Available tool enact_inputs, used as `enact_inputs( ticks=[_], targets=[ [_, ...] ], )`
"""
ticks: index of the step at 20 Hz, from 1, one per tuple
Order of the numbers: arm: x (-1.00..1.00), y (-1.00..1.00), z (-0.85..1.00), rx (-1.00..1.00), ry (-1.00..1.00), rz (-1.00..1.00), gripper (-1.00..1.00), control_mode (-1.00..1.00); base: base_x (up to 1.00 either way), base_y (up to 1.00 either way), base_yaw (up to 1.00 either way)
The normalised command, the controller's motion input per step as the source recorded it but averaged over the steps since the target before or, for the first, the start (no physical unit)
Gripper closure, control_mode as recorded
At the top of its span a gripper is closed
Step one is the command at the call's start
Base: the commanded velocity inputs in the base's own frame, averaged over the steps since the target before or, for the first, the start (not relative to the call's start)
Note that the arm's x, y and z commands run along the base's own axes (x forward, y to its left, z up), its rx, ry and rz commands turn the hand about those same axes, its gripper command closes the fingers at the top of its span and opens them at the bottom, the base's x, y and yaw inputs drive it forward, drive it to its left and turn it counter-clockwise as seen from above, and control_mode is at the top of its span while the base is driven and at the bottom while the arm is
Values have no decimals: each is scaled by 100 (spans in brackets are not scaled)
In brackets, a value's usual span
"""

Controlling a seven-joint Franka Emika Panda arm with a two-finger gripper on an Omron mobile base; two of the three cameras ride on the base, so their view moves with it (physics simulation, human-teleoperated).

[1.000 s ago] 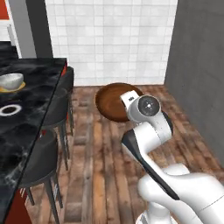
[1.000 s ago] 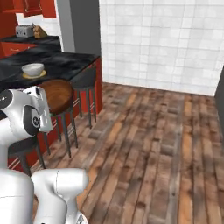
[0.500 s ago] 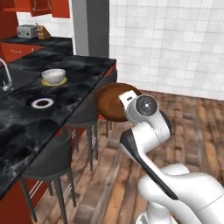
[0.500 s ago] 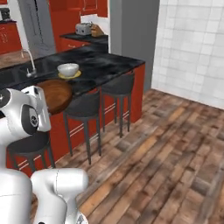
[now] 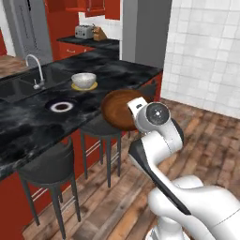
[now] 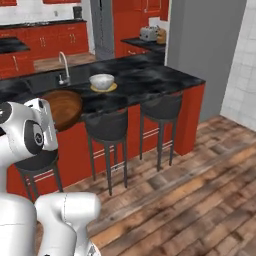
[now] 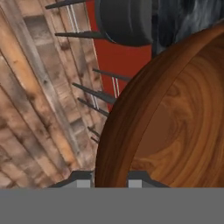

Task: Move the bowls from the cabinet to the plates on the dining table.

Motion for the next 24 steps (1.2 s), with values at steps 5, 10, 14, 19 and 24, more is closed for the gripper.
enact_inputs(
  ticks=[5,10,14,19,24],
  targets=[
    [0,0,0,0,0,0,100,100,48,-94,51],
    [0,0,0,0,0,0,100,100,50,-93,49],
    [0,0,0,0,0,0,100,100,40,-62,45],
    [0,0,0,0,0,0,100,100,32,-12,33],
    [0,0,0,0,0,0,100,100,39,0,19]
  ],
)
